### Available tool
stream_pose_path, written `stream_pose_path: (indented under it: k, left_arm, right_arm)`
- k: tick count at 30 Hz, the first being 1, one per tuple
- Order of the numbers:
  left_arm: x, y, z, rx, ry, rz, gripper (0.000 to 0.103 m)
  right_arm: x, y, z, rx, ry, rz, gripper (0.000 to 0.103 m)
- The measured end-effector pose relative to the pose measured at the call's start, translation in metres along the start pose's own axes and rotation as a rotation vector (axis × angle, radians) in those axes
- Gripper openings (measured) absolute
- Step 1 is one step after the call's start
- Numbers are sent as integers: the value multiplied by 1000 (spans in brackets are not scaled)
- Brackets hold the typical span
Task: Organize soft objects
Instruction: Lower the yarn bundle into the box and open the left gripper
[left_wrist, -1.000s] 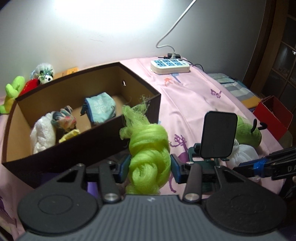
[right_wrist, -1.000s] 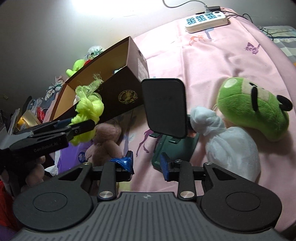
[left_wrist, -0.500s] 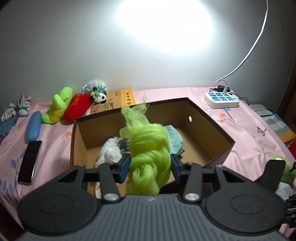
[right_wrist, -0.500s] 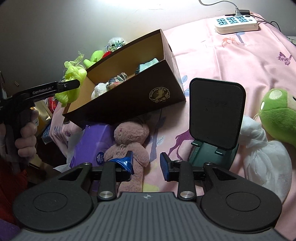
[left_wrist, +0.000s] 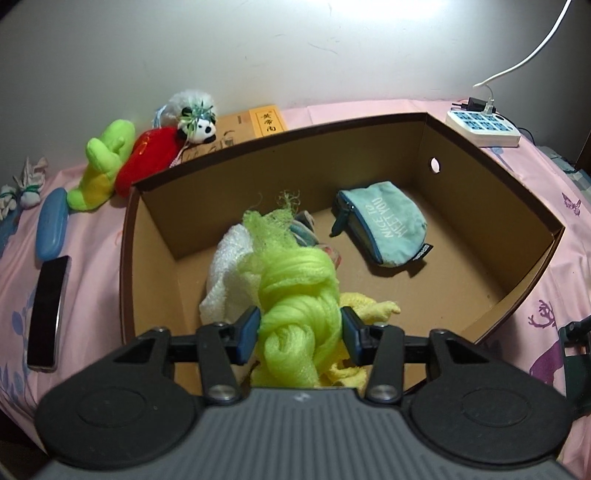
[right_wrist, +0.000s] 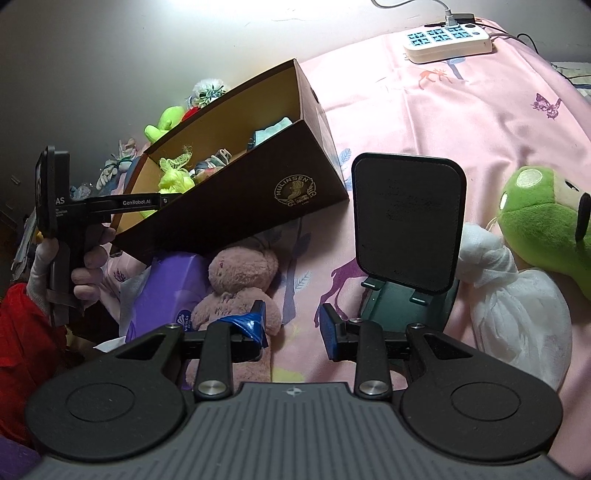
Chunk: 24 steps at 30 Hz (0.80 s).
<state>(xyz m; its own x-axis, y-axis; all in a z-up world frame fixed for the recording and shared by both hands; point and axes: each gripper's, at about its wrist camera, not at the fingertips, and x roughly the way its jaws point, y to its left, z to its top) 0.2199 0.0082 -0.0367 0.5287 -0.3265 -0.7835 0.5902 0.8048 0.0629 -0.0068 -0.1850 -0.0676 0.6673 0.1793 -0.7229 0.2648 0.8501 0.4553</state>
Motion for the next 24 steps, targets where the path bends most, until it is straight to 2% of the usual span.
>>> stream_pose_path:
  k: [9, 15, 24]
  left_arm:
    - [8, 8, 1, -75, 24, 21, 63]
    - [-9, 3, -1, -120, 9, 33, 64]
    - [-44, -8, -9, -199, 9, 115, 64]
  right_arm:
    - [3, 0, 1, -5, 8, 5, 14]
    - [5, -1, 0, -13, 20, 19, 14]
    - [3, -2, 0, -41, 36, 54, 14]
